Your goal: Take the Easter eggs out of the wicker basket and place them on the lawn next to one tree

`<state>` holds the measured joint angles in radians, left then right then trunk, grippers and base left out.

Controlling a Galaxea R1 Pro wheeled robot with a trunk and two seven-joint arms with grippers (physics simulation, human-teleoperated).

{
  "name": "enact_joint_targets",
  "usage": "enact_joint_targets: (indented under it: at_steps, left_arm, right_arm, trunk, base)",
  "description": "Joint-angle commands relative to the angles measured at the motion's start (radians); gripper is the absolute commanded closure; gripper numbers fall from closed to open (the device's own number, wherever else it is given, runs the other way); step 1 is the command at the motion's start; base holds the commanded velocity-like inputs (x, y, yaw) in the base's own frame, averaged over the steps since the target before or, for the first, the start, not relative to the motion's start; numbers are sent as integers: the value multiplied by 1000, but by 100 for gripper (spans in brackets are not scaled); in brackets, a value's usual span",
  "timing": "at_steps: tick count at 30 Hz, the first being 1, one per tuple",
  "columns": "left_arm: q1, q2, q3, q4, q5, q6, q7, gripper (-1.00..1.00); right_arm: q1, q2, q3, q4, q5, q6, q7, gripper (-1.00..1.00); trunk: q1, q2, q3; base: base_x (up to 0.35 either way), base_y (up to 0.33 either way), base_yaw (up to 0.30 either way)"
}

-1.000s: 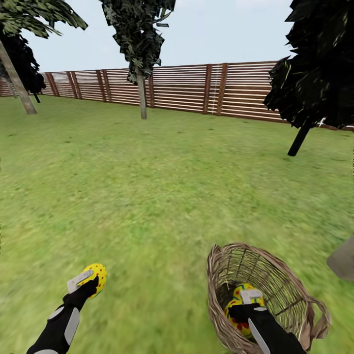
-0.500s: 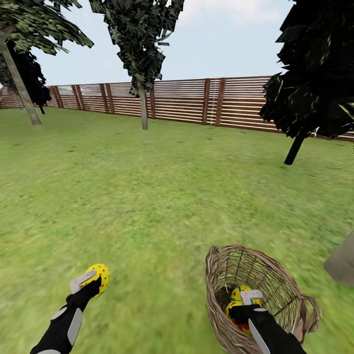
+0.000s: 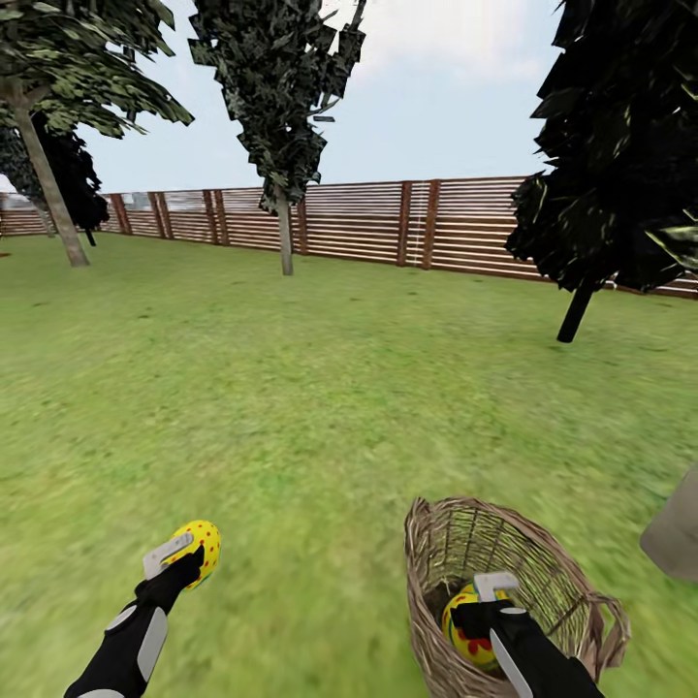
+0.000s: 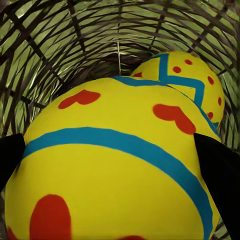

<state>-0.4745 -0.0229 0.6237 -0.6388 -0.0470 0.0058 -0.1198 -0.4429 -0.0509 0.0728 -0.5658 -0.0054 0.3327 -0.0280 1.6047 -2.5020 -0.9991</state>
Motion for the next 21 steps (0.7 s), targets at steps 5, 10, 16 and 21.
enact_joint_targets:
  at_steps: [5, 10, 16, 21]
  left_arm:
    - [-1, -3, 8, -1, -5, 0, -9, 100]
    - [-1, -2, 8, -1, -5, -1, -11, 100]
    - [-1, -3, 8, -1, -5, -1, -9, 100]
    - [-1, -2, 10, -1, -2, 0, -10, 100]
  right_arm:
    - [0, -1, 7, -2, 1, 6, -3, 100]
    - [0, -1, 7, -2, 1, 6, -3, 100]
    - [0, -1, 7, -2, 1, 6, -3, 100]
    - [0, -1, 7, -2, 1, 6, -3, 100]
  trunk:
    - [-2, 1, 18]
    - [-5, 2, 38]
    - [-28, 44, 57]
    - [-47, 79, 72]
  base:
    - [0, 0, 0]
    - [-3, -3, 0]
    - [-93, -161, 0]
    - [-8, -51, 0]
